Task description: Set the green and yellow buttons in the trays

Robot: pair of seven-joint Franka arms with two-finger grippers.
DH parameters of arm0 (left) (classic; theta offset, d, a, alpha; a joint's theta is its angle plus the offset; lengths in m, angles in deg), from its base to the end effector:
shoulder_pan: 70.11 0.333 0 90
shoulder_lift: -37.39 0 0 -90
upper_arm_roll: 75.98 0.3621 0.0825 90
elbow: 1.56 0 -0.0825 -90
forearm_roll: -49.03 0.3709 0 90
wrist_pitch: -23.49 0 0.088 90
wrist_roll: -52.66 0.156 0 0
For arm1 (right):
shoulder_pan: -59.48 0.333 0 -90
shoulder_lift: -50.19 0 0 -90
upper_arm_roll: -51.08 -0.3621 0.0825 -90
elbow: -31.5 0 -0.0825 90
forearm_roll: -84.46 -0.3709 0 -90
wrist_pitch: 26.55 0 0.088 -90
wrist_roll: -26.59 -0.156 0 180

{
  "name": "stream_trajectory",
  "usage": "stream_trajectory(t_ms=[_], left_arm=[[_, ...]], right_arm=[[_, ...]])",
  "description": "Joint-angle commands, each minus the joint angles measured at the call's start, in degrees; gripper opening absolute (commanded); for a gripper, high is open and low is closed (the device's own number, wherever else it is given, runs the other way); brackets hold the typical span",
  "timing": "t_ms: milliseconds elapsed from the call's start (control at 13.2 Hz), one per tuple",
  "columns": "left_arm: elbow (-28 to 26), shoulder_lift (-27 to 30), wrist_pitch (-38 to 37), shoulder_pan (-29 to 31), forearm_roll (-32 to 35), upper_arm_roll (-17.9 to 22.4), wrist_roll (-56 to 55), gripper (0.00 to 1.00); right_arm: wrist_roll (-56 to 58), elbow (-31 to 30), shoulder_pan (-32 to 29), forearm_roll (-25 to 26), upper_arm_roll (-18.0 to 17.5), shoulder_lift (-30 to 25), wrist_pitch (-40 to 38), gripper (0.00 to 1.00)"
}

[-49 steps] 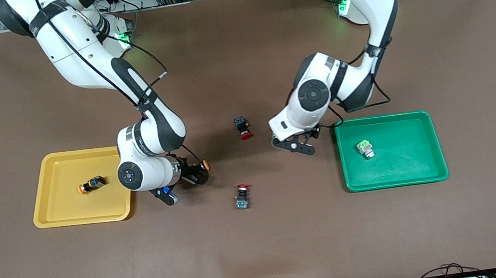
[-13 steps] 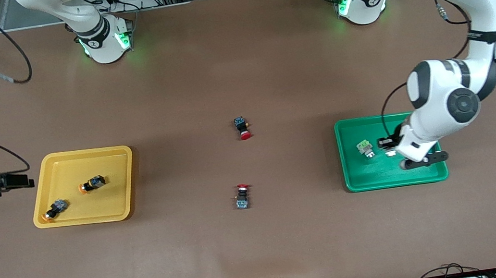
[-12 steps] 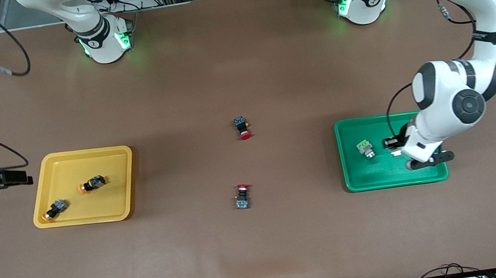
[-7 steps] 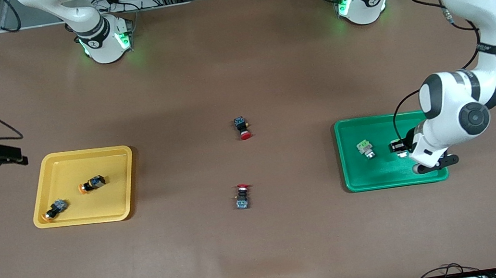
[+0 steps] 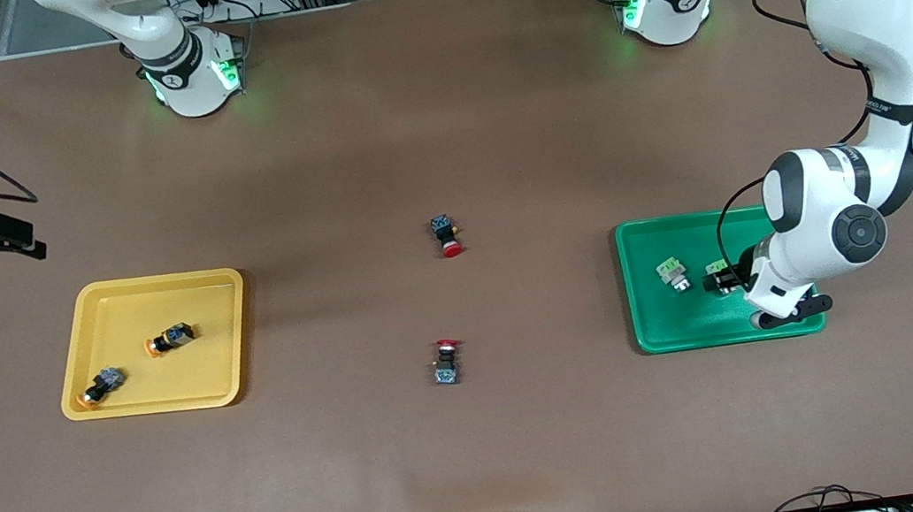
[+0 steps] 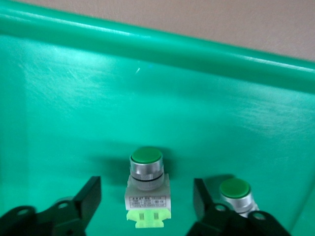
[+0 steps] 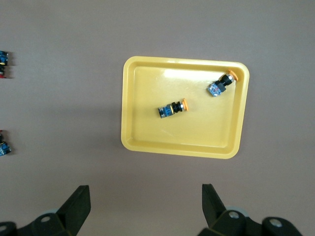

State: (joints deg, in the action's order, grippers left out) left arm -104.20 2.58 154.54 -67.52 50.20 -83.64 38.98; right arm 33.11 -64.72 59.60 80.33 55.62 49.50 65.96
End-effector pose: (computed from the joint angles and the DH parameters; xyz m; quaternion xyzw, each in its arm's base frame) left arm 0.6547 -0.0511 0.2040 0.9951 0.0776 -0.0574 0.0223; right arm 0.5342 -0.0305 0.5824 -0.9989 -0.0158 0.0228 0.0388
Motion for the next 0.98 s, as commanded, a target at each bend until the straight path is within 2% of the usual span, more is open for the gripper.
stream_trajectory(t_ms=[0, 303, 758, 909], left_arm=[[0.51, 3.60, -2.37, 0.22, 1.38, -0.33, -0.39, 1.00], [4.37, 5.80, -7.98, 0.31, 1.38, -0.68, 0.40, 1.00], [11.66, 13.27, -24.59, 0.23, 0.68, -2.26, 0.58, 1.00], [15.09, 15.29, -30.12, -0.04, 0.68, -2.53, 0.93, 1.00]], right_arm=[[-1.07, -0.47, -4.43, 1.14, -3.75, -2.12, -3.03, 1.00], [-1.07, 4.46, -3.64, 2.28, -3.05, -2.04, -9.10, 1.00], [-1.33, 7.10, -2.06, 3.43, -1.82, -2.04, -11.82, 1.00], [-5.18, 7.10, -1.88, 3.25, -1.20, -2.04, -13.40, 1.00]])
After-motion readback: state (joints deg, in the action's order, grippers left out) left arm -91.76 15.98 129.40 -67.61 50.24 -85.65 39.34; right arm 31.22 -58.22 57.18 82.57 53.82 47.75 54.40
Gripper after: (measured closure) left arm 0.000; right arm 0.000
